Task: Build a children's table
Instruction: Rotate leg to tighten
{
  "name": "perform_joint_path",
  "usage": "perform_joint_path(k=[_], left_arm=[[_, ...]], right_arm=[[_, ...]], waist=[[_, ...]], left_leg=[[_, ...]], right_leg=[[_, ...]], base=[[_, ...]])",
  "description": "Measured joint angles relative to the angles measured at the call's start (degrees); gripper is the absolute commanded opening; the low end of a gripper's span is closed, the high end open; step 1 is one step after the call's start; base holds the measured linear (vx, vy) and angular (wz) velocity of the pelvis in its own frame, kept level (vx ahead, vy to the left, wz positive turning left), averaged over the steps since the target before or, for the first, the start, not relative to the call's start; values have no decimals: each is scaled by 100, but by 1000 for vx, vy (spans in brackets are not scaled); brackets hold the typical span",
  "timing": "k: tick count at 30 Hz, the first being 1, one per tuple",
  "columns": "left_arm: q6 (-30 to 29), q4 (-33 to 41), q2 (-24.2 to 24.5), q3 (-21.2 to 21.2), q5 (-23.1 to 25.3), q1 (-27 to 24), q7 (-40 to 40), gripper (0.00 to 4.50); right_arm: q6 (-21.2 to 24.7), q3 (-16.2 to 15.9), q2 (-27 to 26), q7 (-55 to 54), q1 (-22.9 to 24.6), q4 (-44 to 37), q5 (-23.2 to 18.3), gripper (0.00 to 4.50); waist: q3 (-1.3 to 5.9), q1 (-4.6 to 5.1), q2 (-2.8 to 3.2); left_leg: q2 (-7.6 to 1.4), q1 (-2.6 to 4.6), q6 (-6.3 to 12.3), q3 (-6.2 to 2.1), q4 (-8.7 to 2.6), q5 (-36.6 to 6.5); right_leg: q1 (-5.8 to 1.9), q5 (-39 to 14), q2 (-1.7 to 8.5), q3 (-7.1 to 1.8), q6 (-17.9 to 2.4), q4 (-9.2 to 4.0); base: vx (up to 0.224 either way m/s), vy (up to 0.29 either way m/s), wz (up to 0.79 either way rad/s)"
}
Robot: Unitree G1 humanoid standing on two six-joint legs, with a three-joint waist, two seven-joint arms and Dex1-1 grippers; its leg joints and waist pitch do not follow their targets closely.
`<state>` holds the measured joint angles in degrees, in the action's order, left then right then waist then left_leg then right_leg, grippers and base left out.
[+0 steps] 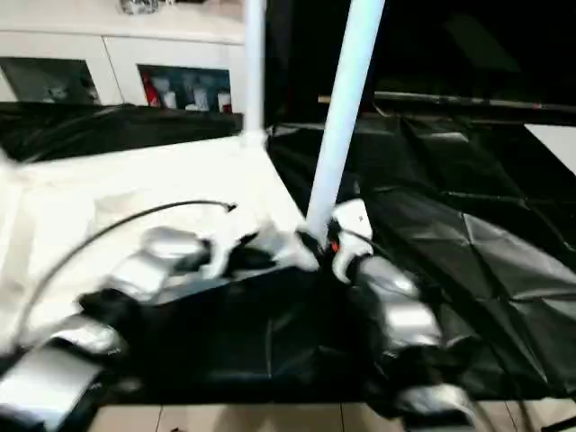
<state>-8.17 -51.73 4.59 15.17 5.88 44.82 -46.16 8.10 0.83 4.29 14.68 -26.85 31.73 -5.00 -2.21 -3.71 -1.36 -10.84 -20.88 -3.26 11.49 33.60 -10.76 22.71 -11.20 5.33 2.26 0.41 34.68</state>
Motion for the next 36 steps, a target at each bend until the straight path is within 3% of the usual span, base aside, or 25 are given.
perform_joint_path(k=[3,9,10,11,17,23,28,31,33,36], left_arm=[[65,-204,-125,6,76,98,259,0],[240,-452,-150,48,139,212,354,0],[254,-468,-127,48,139,218,354,0],[318,-475,-112,52,142,220,354,0],[718,-467,184,70,153,197,-66,0],[935,224,773,68,-140,-210,-1561,0],[646,945,1144,194,-418,-526,-2562,0],[491,1194,1280,211,-515,-657,-2817,0],[449,1297,1331,211,-547,-720,-2926,0],[373,1444,1422,206,-566,-826,-3008,0]], right_arm=[[-8,46,-185,-562,-126,133,133,195],[-140,81,-219,-665,-234,334,217,195],[-144,87,-213,-638,-234,335,217,250],[-148,103,-186,-556,-233,334,199,250],[-248,-160,429,941,-60,142,23,296],[-130,-532,1314,2855,308,-468,-280,296],[-75,-680,1600,3902,441,-816,-598,296],[-72,-802,1686,4258,467,-898,-673,296],[-44,-836,1736,4467,470,-922,-719,262],[47,-943,1820,4766,470,-953,-794,257]], waist=[[3,1,5],[3,8,4],[3,8,4],[2,6,1],[-6,13,-10],[-5,-27,-2],[-8,-110,1],[-10,-138,2],[-10,-147,2],[-11,-147,2]], left_leg=[[1,-3,0,-2,-12,0],[5,-10,1,-2,-13,0],[5,-10,1,-2,-14,0],[5,-10,1,-2,-15,0],[0,-22,2,-3,-38,1],[-18,-22,4,-3,-78,3],[-18,-39,44,13,-63,19],[-18,-43,51,20,-58,15],[-19,-41,50,20,-53,15],[-19,-35,38,20,-43,15]], right_leg=[[-13,1,0,4,2,-31],[-24,13,0,2,2,-62],[-25,13,0,2,2,-62],[-25,13,0,3,2,-62],[0,53,0,15,11,-60],[27,51,-11,38,9,-48],[46,20,-11,27,-16,-46],[48,18,-8,25,-18,-49],[48,18,-7,25,-18,-42],[47,18,-6,20,-18,-24]], base=[[0,0,0],[0,0,0],[0,0,0],[0,0,0],[0,0,0],[10,-2,0],[22,-1,-1],[0,0,0],[0,0,0],[0,0,0]])
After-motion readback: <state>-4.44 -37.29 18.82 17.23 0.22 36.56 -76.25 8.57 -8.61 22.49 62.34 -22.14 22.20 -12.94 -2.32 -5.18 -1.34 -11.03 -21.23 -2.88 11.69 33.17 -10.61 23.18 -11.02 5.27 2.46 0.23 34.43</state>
